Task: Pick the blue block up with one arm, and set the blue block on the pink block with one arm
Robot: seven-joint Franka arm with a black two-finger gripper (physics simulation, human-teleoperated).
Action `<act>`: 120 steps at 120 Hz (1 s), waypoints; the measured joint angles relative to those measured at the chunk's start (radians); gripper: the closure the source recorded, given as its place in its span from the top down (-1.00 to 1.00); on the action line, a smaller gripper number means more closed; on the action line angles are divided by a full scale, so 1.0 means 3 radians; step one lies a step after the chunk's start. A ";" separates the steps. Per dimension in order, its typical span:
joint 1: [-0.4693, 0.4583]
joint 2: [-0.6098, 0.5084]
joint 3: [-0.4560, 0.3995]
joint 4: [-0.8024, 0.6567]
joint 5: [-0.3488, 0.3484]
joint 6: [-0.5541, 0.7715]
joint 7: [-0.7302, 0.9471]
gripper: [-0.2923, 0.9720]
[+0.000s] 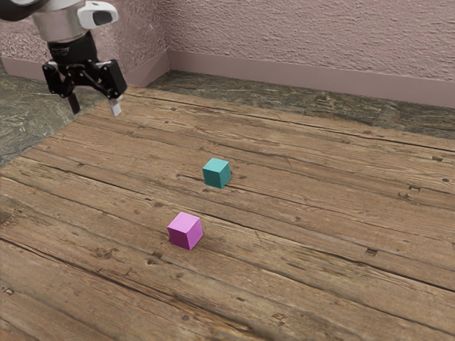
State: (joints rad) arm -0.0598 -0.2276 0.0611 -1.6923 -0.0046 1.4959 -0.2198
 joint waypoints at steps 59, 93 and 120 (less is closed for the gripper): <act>-0.0167 0.1115 0.0033 0.0350 0.0151 0.0048 -0.0912 0.54; -0.0279 0.2546 0.0079 0.1396 -0.0121 0.0703 -0.0829 0.54; -0.0231 0.3132 0.0068 0.1817 -0.0238 0.1140 -0.0667 0.54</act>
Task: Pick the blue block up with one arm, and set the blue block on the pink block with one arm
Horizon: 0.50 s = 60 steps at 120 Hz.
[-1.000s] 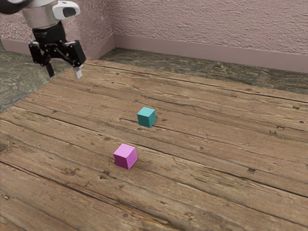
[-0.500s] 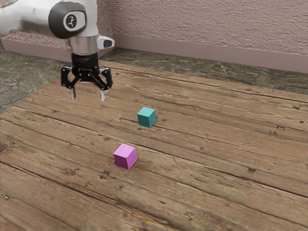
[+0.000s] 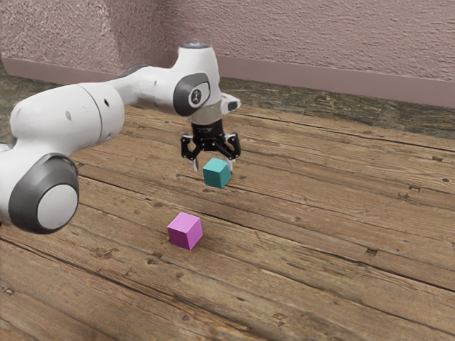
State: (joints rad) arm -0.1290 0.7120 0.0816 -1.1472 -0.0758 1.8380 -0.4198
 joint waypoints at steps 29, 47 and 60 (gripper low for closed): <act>0.0211 0.0220 -0.0005 0.0097 -0.0044 0.0353 0.0194 0.54; 0.0309 0.0400 -0.0011 0.0257 -0.0098 0.0488 0.0358 0.54; 0.0318 0.0456 -0.0013 0.0330 -0.0110 0.0554 0.0582 0.54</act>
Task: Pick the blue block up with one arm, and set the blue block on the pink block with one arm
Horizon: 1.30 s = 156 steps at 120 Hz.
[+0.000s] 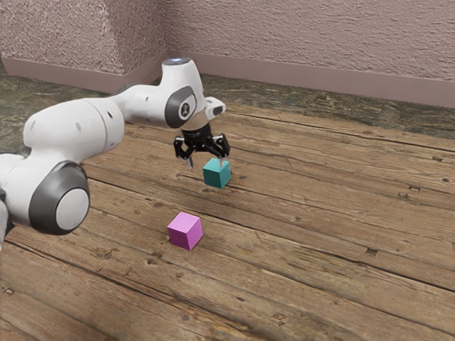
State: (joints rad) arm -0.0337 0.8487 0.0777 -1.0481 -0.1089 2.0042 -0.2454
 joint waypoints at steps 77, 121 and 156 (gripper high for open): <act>0.0091 0.0395 -0.0060 0.0198 -0.0085 0.0809 0.1043 0.54; 0.0087 0.0330 0.0032 -0.0028 -0.0481 0.1069 0.1298 0.54; 0.0089 0.0451 0.0024 0.0013 -0.0517 0.1148 0.1419 0.54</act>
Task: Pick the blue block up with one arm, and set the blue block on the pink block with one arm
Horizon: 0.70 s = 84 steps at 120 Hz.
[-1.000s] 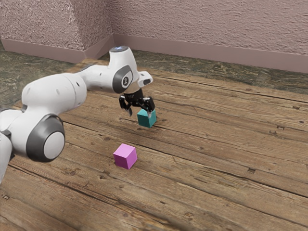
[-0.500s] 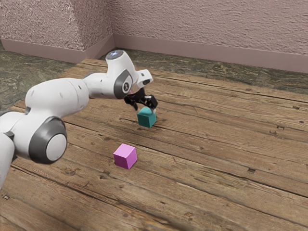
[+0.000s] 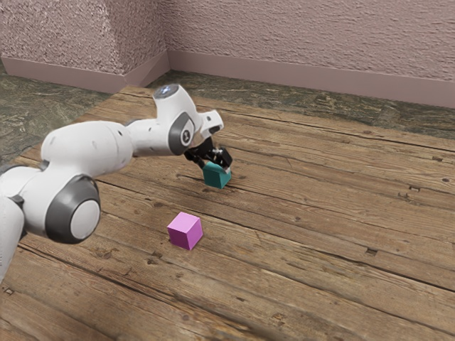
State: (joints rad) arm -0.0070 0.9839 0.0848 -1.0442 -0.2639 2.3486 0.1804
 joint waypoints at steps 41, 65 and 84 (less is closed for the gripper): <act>0.0008 0.0113 -0.0011 0.0028 -0.0005 0.0103 0.0084 0.54; 0.0007 0.0133 -0.0012 0.0028 -0.0005 0.0157 0.0116 0.54; 0.0003 0.0119 -0.0012 0.0022 -0.0091 0.0177 0.0130 0.23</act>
State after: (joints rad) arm -0.0060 1.0196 0.0812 -1.0376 -0.2911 2.4017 0.2194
